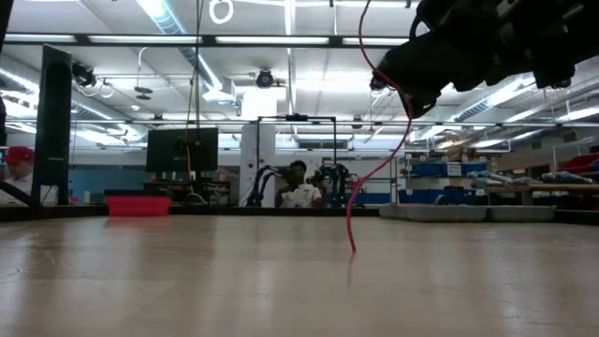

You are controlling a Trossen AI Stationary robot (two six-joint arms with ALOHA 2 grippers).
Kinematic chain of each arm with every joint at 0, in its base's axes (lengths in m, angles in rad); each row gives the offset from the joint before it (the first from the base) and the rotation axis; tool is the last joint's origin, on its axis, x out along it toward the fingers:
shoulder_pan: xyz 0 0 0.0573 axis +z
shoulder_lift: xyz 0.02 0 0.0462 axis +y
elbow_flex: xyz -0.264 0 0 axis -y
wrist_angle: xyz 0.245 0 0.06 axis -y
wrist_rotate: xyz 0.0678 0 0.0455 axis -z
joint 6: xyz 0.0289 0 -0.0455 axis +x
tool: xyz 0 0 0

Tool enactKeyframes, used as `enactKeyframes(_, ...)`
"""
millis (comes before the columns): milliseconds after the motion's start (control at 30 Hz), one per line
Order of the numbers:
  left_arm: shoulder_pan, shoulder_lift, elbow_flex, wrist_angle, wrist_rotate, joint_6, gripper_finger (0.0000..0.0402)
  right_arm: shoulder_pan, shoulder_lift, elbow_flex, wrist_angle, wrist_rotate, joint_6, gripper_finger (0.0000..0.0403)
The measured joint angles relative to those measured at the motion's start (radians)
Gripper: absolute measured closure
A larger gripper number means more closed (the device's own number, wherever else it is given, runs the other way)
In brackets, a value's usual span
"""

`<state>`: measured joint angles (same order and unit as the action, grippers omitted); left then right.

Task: Coil cords
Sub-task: Coil the red wire onto the black spool

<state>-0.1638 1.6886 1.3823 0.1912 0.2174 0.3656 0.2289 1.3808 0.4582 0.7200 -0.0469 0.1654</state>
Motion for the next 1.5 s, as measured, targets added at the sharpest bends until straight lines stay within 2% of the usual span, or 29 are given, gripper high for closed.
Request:
enactKeyframes(267, 0.000, 0.000, 0.000, 0.000, -0.011, 0.003, 0.0392, 0.009, 0.075, 0.026, -0.004, -0.003, 0.001, 0.0281)
enactKeyframes(433, 0.000, 0.000, 0.000, -0.004, -0.011, 0.008, 0.0392, 0.019, 0.079, 0.040, -0.009, -0.001, -0.001, 0.0285)
enactKeyframes(567, 0.000, 0.000, 0.000, -0.014, -0.022, 0.009, 0.0392, 0.020, 0.078, 0.040, -0.023, 0.002, -0.006, 0.0317)
enactKeyframes(733, 0.000, 0.000, 0.000, -0.009, -0.051, 0.018, 0.0392, 0.021, 0.087, 0.039, -0.050, 0.005, -0.011, 0.0388)
enactKeyframes(900, 0.000, 0.000, 0.000, -0.014, -0.058, 0.017, 0.0392, 0.022, 0.084, 0.039, -0.064, 0.008, -0.019, 0.0397)
enactKeyframes(1133, 0.000, 0.000, 0.000, -0.059, -0.074, -0.002, 0.0392, 0.078, -0.038, 0.039, -0.239, 0.010, -0.027, 0.0400)
enactKeyframes(1233, -0.001, 0.000, 0.000, -0.088, -0.102, -0.005, 0.0392, 0.135, -0.114, 0.039, -0.333, 0.060, -0.027, 0.0401)
enactKeyframes(1500, 0.002, 0.000, 0.000, -0.201, -0.265, -0.082, 0.0392, 0.273, -0.308, 0.039, -0.567, 0.160, 0.048, 0.0402)
